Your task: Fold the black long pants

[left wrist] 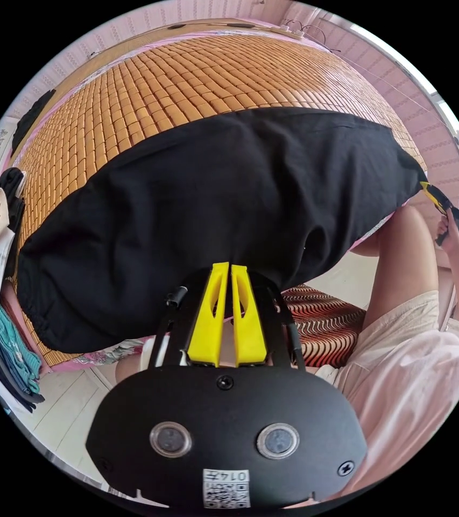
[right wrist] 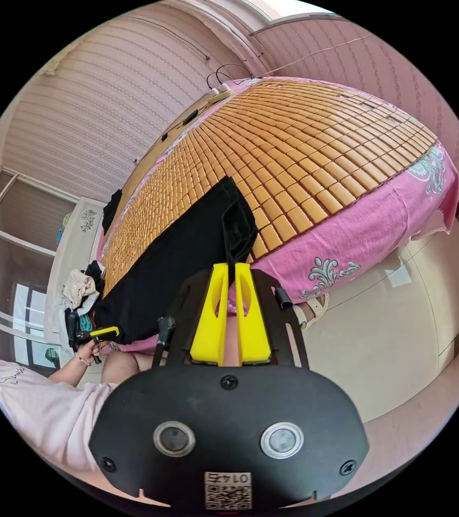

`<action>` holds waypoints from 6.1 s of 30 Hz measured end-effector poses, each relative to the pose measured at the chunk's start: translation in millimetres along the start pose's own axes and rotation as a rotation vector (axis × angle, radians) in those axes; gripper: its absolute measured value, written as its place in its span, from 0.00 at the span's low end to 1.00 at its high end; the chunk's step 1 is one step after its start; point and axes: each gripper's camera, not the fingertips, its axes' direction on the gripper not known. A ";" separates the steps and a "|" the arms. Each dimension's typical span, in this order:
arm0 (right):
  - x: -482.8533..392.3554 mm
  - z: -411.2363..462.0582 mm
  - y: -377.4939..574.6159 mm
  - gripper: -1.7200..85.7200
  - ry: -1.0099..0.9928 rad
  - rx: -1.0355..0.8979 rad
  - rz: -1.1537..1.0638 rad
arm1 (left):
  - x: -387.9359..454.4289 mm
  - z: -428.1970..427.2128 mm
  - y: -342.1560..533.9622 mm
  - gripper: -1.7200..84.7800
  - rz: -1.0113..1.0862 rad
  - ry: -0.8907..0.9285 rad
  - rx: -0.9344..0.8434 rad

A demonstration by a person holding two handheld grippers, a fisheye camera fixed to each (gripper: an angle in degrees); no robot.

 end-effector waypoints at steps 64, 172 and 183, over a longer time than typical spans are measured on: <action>-804.1 432.3 126.1 0.01 -0.040 -0.651 -1.484 | -85.6 -32.7 201.9 0.02 -0.236 0.268 0.370; -170.1 -34.0 9.4 0.03 -0.441 -0.296 -0.581 | 162.7 -244.0 -396.7 0.01 0.433 0.439 0.438; -319.8 145.9 129.6 0.04 -0.290 -0.710 -0.894 | -57.0 -145.7 -238.0 0.05 -0.162 0.313 0.332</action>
